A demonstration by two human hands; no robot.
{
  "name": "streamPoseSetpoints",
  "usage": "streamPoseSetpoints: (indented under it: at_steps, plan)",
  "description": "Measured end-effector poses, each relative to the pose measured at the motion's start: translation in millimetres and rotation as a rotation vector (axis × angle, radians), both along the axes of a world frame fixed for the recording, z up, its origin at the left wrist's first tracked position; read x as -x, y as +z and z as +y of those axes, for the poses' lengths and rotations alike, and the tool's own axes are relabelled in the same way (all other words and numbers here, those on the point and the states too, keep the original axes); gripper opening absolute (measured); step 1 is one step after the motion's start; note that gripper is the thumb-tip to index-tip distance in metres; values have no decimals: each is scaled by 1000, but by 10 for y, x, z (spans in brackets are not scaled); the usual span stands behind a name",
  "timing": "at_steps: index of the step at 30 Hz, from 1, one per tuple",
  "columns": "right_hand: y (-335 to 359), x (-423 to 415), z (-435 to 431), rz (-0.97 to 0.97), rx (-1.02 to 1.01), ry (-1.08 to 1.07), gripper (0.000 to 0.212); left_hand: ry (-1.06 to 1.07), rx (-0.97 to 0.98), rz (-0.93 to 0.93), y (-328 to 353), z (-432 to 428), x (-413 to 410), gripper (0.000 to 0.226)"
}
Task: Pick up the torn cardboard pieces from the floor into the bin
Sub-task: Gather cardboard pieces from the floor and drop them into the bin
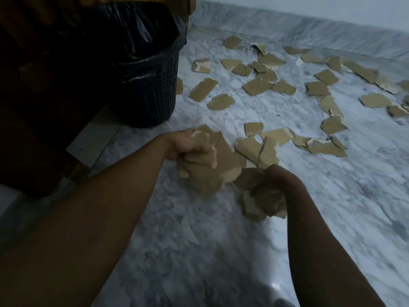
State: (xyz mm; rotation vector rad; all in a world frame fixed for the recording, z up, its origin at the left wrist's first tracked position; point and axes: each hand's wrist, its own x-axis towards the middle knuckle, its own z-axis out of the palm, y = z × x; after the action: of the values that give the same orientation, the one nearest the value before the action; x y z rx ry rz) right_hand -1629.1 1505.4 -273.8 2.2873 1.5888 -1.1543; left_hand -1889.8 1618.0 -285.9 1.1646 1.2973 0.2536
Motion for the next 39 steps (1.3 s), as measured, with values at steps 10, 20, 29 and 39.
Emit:
streamPoseSetpoints:
  at_steps: [10,20,29,39]
  plan:
    - [-138,-111,387,112,-331,-445,93,-387,-159,557,-202,-158,-142,87]
    - [-285,911,300,15,-160,152,71,-36,267,27,73,-339,1185,90]
    - [-134,766,298,195,-310,-51,55,-347,110,395,99,-576,956,78]
    - [-171,683,157,269,-200,-662,90,-339,27,677,-80,-692,640,75]
